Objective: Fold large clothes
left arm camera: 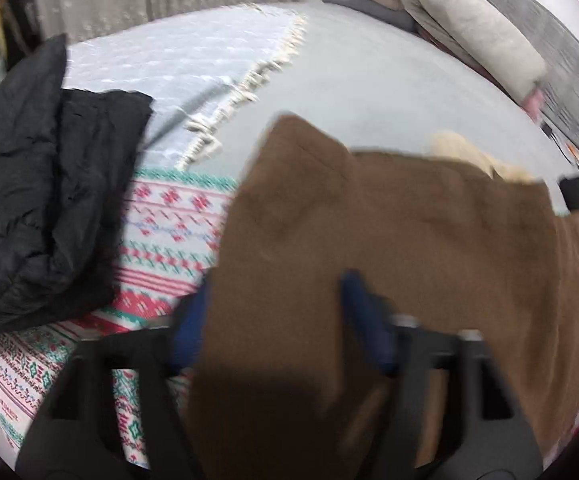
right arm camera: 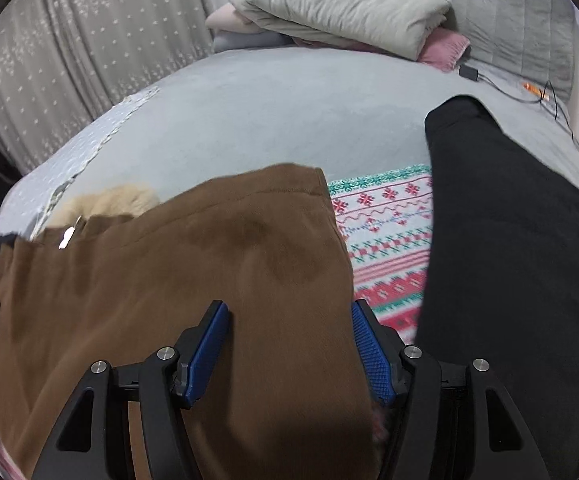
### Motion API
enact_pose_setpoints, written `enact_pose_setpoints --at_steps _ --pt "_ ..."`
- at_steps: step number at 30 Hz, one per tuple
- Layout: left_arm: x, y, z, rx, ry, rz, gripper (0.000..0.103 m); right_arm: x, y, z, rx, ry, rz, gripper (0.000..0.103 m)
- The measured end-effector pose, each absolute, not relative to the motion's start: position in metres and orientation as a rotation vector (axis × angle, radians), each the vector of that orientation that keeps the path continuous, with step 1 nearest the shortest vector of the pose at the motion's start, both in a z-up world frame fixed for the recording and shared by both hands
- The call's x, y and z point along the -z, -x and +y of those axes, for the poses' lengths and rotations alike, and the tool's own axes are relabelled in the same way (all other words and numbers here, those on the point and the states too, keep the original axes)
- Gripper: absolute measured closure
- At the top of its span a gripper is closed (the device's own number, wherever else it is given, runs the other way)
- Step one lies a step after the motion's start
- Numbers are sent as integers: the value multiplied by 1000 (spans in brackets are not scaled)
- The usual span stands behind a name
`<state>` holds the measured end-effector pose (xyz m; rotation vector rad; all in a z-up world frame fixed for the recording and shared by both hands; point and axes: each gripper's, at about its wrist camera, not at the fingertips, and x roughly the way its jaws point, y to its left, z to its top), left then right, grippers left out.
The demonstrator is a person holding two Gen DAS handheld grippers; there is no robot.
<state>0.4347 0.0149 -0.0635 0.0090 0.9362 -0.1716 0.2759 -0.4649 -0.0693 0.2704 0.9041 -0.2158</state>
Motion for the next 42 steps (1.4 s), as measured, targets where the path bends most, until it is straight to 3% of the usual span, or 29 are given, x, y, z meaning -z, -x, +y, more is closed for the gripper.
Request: enact_pose_setpoints --at_steps 1,3,10,14,15,16,17,18,19,23,29,39,42 --pt "59 -433 18 171 25 901 93 69 -277 -463 214 -279 875 74" --pt "51 -429 24 196 85 855 97 65 -273 -454 225 -242 818 94" --pt "-2 -426 33 139 192 616 97 7 -260 -451 386 -139 539 102" --pt "29 -458 4 -37 -48 752 89 2 -272 -474 456 -208 594 100" --pt "34 -459 2 -60 -84 781 86 2 -269 -475 444 -235 612 97" --pt "39 -459 1 -59 -102 820 70 3 -263 -473 419 -246 627 90" --pt "42 -456 1 -35 -98 855 45 5 -255 -468 386 -240 643 82" --pt "41 -449 4 -1 -86 886 35 6 -249 -462 358 -226 660 58" --pt "39 -440 8 37 -67 895 29 8 -236 -455 324 -205 685 42" --pt "30 -397 28 162 -34 930 22 17 -187 -432 216 -190 728 35" --pt "30 -324 67 218 14 951 22 38 -116 -429 158 -281 791 28" --pt "106 -286 125 373 480 1217 22 98 -83 -443 96 -530 985 26" --pt "118 -281 121 412 534 1212 22 114 -82 -443 90 -606 993 25"
